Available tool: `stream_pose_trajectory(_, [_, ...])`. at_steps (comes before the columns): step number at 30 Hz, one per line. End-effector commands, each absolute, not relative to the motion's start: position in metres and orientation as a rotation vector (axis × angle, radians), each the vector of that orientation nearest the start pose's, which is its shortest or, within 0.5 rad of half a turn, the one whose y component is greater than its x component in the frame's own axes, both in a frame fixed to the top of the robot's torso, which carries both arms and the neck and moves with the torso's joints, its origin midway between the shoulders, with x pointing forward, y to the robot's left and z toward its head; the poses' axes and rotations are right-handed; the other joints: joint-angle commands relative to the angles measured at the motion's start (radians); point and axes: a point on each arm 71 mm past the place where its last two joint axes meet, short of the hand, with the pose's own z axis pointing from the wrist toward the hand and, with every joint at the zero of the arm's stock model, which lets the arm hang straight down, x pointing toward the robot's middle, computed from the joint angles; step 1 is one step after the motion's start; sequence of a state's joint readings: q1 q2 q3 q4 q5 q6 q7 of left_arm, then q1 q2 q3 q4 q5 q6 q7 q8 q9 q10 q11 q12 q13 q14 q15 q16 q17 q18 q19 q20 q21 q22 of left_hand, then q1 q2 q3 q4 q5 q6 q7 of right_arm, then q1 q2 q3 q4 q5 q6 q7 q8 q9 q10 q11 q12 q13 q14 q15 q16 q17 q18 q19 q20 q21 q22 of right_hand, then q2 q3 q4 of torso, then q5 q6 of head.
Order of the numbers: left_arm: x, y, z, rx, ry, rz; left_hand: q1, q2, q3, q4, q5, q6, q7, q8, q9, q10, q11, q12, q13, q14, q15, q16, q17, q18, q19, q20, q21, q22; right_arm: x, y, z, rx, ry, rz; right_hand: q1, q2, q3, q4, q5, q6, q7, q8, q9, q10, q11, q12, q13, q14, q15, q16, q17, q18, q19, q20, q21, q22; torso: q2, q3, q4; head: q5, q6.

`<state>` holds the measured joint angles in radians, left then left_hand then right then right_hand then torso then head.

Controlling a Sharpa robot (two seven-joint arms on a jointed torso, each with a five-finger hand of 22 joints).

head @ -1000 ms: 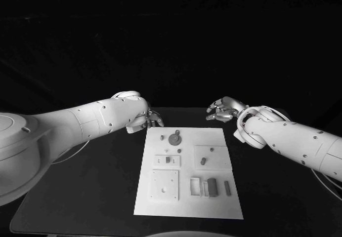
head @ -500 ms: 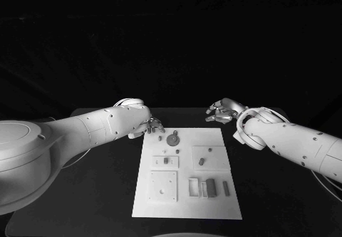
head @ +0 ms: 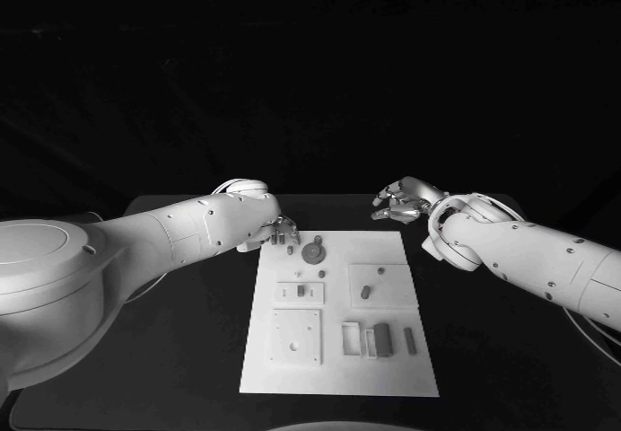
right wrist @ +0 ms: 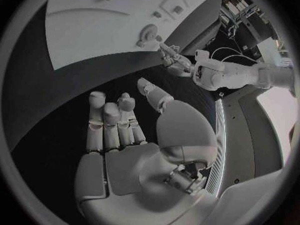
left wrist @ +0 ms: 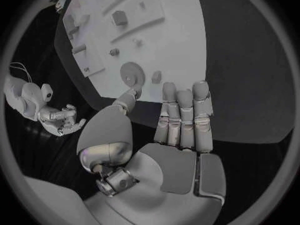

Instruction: Assemble the parts on the task board

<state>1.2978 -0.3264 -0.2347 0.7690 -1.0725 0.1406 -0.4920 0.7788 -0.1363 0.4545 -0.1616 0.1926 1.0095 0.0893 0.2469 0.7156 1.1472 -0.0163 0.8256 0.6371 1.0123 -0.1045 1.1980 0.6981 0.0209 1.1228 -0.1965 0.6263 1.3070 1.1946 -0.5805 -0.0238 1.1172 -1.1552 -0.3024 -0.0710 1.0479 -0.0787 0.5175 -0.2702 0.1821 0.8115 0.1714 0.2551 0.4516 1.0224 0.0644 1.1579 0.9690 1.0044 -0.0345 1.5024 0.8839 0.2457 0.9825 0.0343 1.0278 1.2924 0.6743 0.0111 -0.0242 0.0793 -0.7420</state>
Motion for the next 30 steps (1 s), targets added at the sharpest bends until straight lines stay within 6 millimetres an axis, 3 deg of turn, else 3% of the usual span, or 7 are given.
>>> stream_pose_trajectory(1, [0.5835, 0.176, -0.2563, -0.167, 2.297, -0.051, -0.001, 0.019, -0.006, -0.015, 0.03, 0.011, -0.001, 0.008, 0.002, 0.01, -0.006, 0.009, -0.002, 0.009, -0.003, 0.008, -0.003, 0.05, 0.011, -0.001, 0.006, 0.005, 0.555, -0.186, -0.21, 0.179, 1.746, 0.678, -0.01, -0.003, -0.001, 0.003, 0.0, 0.0, 0.005, -0.007, -0.001, -0.004, -0.001, 0.004, -0.001, 0.0, -0.005, 0.0, -0.001, 0.016, -0.002, -0.006, -0.005, -0.001, 0.0, -0.0003, -0.0014, 0.0, -0.002])
stream_pose_trajectory(7, [0.5826, 0.1745, -0.2616, -0.147, 2.297, -0.031, -0.01, 0.033, -0.019, -0.029, 0.043, 0.042, -0.018, 0.033, 0.025, 0.031, -0.022, 0.048, 0.008, 0.03, -0.022, 0.049, 0.002, 0.051, 0.04, -0.016, 0.032, 0.022, 0.5547, -0.1851, -0.2085, 0.176, 1.744, 0.68, -0.011, -0.003, -0.001, 0.003, 0.0, 0.0, 0.005, -0.007, -0.001, -0.004, 0.0, 0.004, -0.001, 0.0, -0.005, 0.0, -0.001, 0.016, -0.002, -0.006, -0.005, -0.001, 0.002, -0.0004, -0.0016, -0.003, -0.002])
stream_pose_trajectory(15, [0.5844, 0.1775, -0.2607, -0.148, 2.277, -0.012, -0.025, 0.035, -0.021, -0.022, 0.044, 0.042, -0.037, 0.087, 0.142, 0.035, -0.04, 0.108, 0.018, 0.042, -0.047, 0.111, -0.001, 0.049, 0.06, -0.04, 0.083, 0.025, 0.5547, -0.1846, -0.2079, 0.175, 1.743, 0.681, -0.011, -0.003, -0.001, 0.003, 0.0, 0.0, 0.005, -0.007, -0.001, -0.004, 0.0, 0.004, -0.001, 0.0, -0.005, 0.0, -0.002, 0.016, -0.002, -0.007, -0.005, -0.001, 0.002, 0.001, -0.0009, -0.007, -0.005])
stream_pose_trajectory(23, [0.5844, 0.1753, -0.2607, -0.145, 2.279, -0.021, -0.025, 0.043, -0.017, -0.023, 0.052, 0.038, -0.039, 0.093, 0.174, 0.034, -0.043, 0.119, 0.016, 0.042, -0.051, 0.122, -0.006, 0.047, 0.058, -0.045, 0.096, 0.024, 0.5548, -0.1833, -0.208, 0.174, 1.744, 0.683, -0.011, -0.003, -0.001, 0.003, 0.0, 0.0, 0.006, -0.007, -0.001, -0.004, 0.0, 0.005, -0.001, 0.0, -0.005, 0.001, -0.002, 0.016, -0.002, -0.007, -0.005, -0.001, 0.001, 0.0007, 0.0005, -0.008, -0.007])
stream_pose_trajectory(30, [0.5857, 0.1749, -0.2612, -0.162, 2.266, -0.027, -0.013, 0.063, -0.012, -0.04, 0.079, 0.033, -0.039, 0.091, 0.196, 0.031, -0.042, 0.125, 0.011, 0.039, -0.051, 0.128, -0.013, 0.045, 0.054, -0.048, 0.105, 0.023, 0.5545, -0.1826, -0.2081, 0.172, 1.746, 0.685, -0.011, -0.003, -0.001, 0.004, 0.0, 0.0, 0.006, -0.007, -0.001, -0.004, 0.0, 0.005, -0.001, 0.0, -0.005, 0.001, -0.002, 0.016, -0.002, -0.007, -0.005, -0.001, 0.002, 0.0007, -0.0002, -0.008, -0.007])
